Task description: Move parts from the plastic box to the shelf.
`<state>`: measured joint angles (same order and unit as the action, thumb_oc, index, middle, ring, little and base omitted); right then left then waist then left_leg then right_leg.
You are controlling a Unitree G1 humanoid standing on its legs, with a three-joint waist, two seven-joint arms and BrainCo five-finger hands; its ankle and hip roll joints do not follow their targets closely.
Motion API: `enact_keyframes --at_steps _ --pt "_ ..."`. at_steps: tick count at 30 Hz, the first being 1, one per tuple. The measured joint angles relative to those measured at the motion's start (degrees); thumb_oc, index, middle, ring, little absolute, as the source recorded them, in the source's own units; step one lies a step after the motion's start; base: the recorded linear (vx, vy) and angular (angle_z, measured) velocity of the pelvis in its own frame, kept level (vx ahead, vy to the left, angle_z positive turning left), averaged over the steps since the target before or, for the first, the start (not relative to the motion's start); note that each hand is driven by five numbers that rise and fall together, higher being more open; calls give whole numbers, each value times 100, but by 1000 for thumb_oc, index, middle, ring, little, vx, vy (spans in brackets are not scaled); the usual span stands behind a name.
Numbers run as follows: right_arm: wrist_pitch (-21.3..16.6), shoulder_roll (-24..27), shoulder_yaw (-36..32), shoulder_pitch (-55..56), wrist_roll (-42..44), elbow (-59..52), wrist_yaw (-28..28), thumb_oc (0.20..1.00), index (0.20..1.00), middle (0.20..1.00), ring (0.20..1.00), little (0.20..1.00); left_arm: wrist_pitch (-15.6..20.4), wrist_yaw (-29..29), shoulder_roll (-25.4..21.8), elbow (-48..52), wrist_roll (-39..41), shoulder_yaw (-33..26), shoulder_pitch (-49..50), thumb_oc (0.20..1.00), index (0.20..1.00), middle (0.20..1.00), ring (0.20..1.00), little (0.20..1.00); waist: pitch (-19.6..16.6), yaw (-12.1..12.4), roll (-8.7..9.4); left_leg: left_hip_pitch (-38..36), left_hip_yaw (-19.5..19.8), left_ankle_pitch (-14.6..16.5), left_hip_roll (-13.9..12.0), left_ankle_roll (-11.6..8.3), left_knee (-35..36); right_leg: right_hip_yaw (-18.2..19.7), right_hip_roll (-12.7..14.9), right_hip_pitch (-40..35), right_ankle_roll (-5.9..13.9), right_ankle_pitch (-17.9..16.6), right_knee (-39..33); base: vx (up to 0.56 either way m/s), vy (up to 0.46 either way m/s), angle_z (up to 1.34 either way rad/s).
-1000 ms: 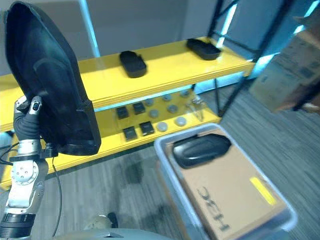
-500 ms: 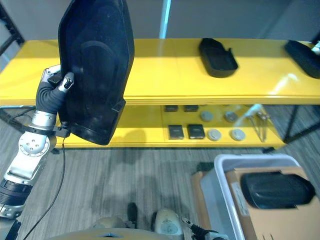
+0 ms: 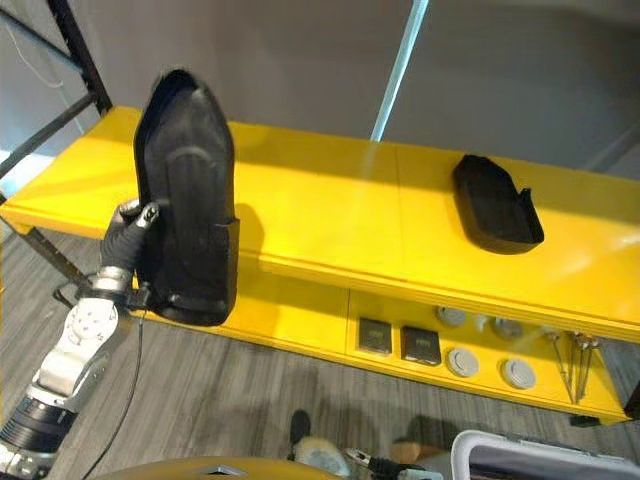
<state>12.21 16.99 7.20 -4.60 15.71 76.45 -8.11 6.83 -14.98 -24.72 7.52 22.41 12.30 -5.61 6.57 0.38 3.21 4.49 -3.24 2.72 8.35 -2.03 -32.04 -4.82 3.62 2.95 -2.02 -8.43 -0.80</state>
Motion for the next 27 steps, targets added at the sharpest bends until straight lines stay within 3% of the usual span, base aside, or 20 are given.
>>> enact_keyframes --at_steps 1,2,3,4,6,8,10,13,14,17,23,25,27 --pt "0 57 -13 -42 39 106 33 1000 1000 1000 1000 1000 -3 18 65 -67 3 26 -6 200 200 200 200 200 39 49 9 460 74 127 -79 45 -664 127 30 -62 3 56 -101 174 67 -42" --pt "12 151 -71 -9 91 115 116 1000 1000 1000 1000 1000 -7 42 103 -282 -1 36 -25 200 200 200 200 200 45 45 -115 659 122 344 -378 -9 -323 180 -136 -243 -56 108 -282 188 120 -45" --pt "18 205 -83 -8 92 121 118 1000 1000 1000 1000 1000 -3 40 98 -426 -4 32 -28 200 200 200 200 200 33 -1 -174 595 130 333 -585 -49 358 222 -222 -325 -31 144 -348 207 126 -51" --pt "20 268 -78 -25 91 94 121 1000 1000 1000 1000 1000 -17 23 88 -509 -4 30 -28 200 200 200 200 200 59 -52 -231 517 184 238 -744 -57 1161 285 -297 -342 -23 190 -361 158 85 -48" --pt "26 365 -86 -41 81 82 113 1000 1000 1000 1000 1000 -22 -16 93 -646 -8 98 -169 200 200 200 200 200 121 -181 -284 394 345 -206 -966 -256 2461 426 -359 -444 -15 211 -395 115 76 -48" --pt "60 430 -55 111 75 -60 116 1000 1000 1000 1000 1000 -46 -257 127 -949 -10 332 -547 200 200 200 200 200 212 -316 -335 95 417 -603 -1140 -239 3316 538 -394 -549 4 234 -421 147 86 -53" --pt "48 428 -64 196 89 -159 118 1000 1000 1000 1000 1000 -79 -420 163 -1326 -6 430 -820 200 200 200 200 200 192 -469 -376 -107 445 -682 -1143 -231 3318 601 -382 -613 16 259 -389 126 20 -37" --pt "128 443 -58 372 240 -268 100 1000 1000 1000 1000 1000 -181 -681 414 -1860 -13 417 -1173 200 200 200 200 200 154 -754 -662 -576 427 -777 -1177 -122 3425 622 -490 -632 177 316 -385 81 -20 -12" --pt "145 283 67 460 185 -414 59 1000 1000 1000 1000 1000 -260 -868 486 -1977 -15 385 -1237 200 200 200 200 200 215 -813 -618 -699 309 -897 -1136 -103 3666 674 -429 -593 337 291 -395 60 -21 -20" --pt "168 -29 359 610 183 -575 50 1000 1000 1000 1000 1000 -453 -1106 535 -2242 -71 364 -1248 200 200 200 200 200 291 -827 -483 -703 202 -846 -974 -5 3667 734 -248 -566 416 290 -423 45 -8 -13" --pt "118 59 461 672 184 -596 -67 1000 1000 1000 1000 1000 -699 -1432 614 -2676 6 343 -1416 200 200 200 200 200 372 -877 -592 -506 124 -778 -852 70 3699 840 -127 -296 561 330 -405 -79 27 -5" --pt "44 239 593 366 183 -586 -75 1000 1000 1000 1000 1000 -706 -1600 634 -2720 119 336 -1929 200 200 200 200 200 564 -863 -707 -120 29 -908 -852 92 3676 889 -120 98 561 100 -390 -236 11 -19" --pt "-7 391 637 -204 194 -597 -115 1000 1000 1000 1000 1000 -684 -1733 581 -2966 260 295 -2907 200 200 200 200 200 997 -984 -714 175 9 -1034 -862 79 3667 908 -130 391 598 -36 -396 -202 -5 -9"
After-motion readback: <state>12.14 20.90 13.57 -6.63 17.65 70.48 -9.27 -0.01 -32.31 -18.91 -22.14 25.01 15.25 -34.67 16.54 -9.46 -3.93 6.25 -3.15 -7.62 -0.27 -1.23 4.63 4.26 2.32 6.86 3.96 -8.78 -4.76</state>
